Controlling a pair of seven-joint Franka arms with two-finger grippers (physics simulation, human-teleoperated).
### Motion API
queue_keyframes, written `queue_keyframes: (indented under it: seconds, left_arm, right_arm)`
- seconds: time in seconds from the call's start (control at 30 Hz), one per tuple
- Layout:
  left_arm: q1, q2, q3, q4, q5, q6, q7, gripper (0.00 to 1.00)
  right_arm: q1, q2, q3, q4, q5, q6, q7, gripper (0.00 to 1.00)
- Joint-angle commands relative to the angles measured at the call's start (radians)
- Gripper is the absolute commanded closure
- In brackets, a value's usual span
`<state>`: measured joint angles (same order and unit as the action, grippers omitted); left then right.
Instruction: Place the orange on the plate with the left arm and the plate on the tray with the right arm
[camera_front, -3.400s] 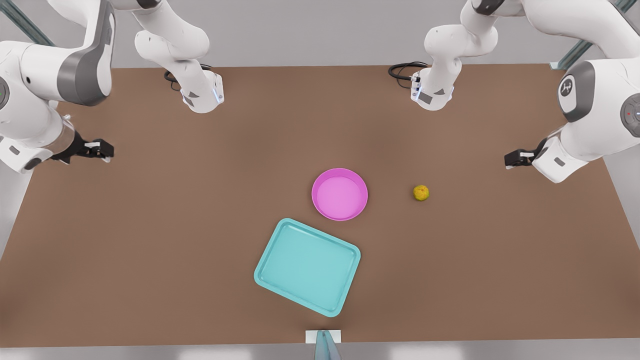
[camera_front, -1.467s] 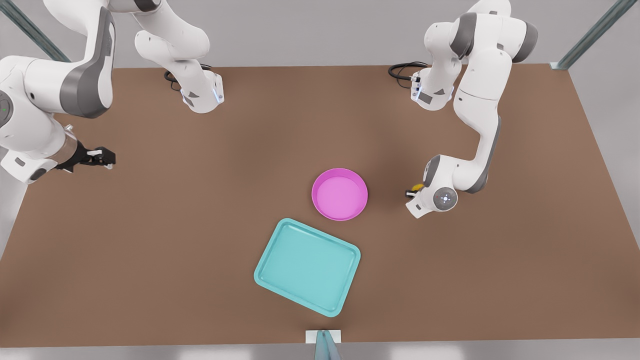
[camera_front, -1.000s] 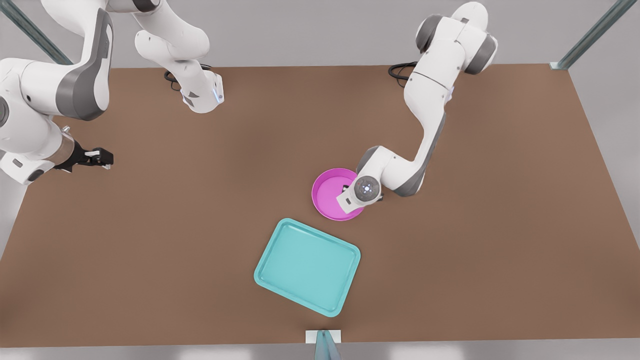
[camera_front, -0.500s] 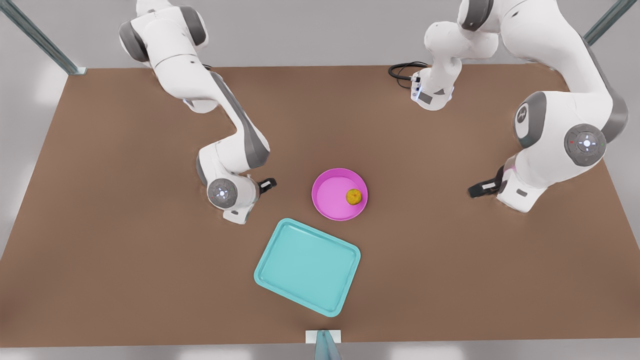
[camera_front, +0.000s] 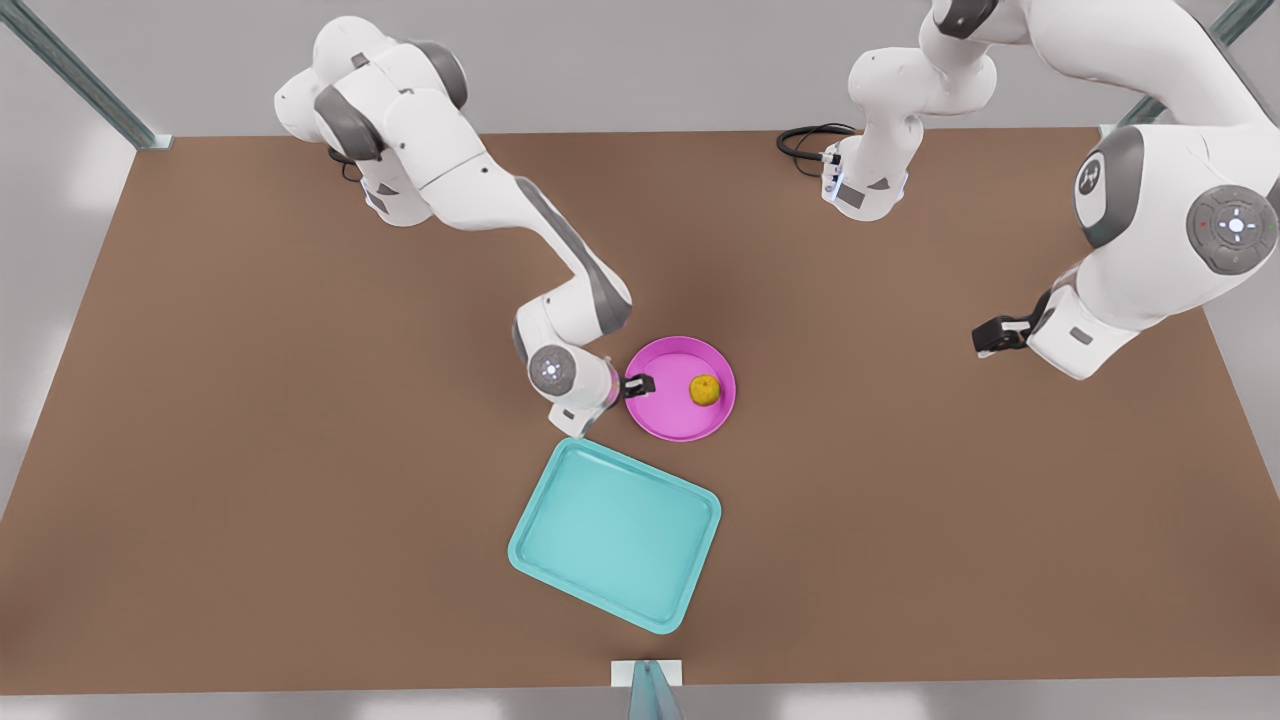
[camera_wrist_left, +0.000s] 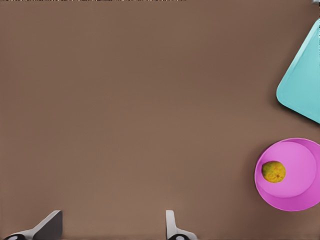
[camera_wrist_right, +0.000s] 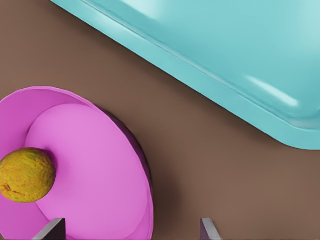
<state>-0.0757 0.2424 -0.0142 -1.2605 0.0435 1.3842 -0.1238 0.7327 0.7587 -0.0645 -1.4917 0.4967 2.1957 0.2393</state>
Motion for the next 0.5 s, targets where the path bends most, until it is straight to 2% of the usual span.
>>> queue_keyframes:
  seconds: [0.0, 0.33, 0.37, 0.4, 0.43, 0.47]
  left_arm:
    - [0.0, 0.002, 0.0, 0.01, 0.001, -0.005, 0.141, 0.0]
    - [0.008, -0.012, 0.014, 0.01, 0.001, 0.012, 0.145, 0.0]
    - [0.008, -0.012, 0.014, 0.012, 0.001, 0.01, 0.145, 0.0]
    - [0.008, -0.012, 0.014, 0.01, 0.001, 0.01, 0.145, 0.0]
    - [0.01, -0.012, 0.014, 0.01, -0.001, 0.01, 0.147, 0.0]
    - [0.008, -0.012, 0.016, 0.01, 0.001, 0.009, 0.145, 0.0]
  right_arm:
    - [0.008, 0.025, 0.005, 0.014, 0.005, 0.053, 0.181, 0.0]
    - [0.027, 0.096, 0.038, 0.027, 0.003, 0.107, 0.183, 0.0]
    - [0.027, 0.094, 0.038, 0.027, 0.003, 0.105, 0.183, 0.09]
    - [0.027, 0.096, 0.038, 0.027, 0.003, 0.104, 0.181, 0.38]
    - [0.025, 0.102, 0.038, 0.033, 0.003, 0.102, 0.181, 0.59]
    - [0.024, 0.102, 0.038, 0.033, 0.003, 0.101, 0.183, 0.67]
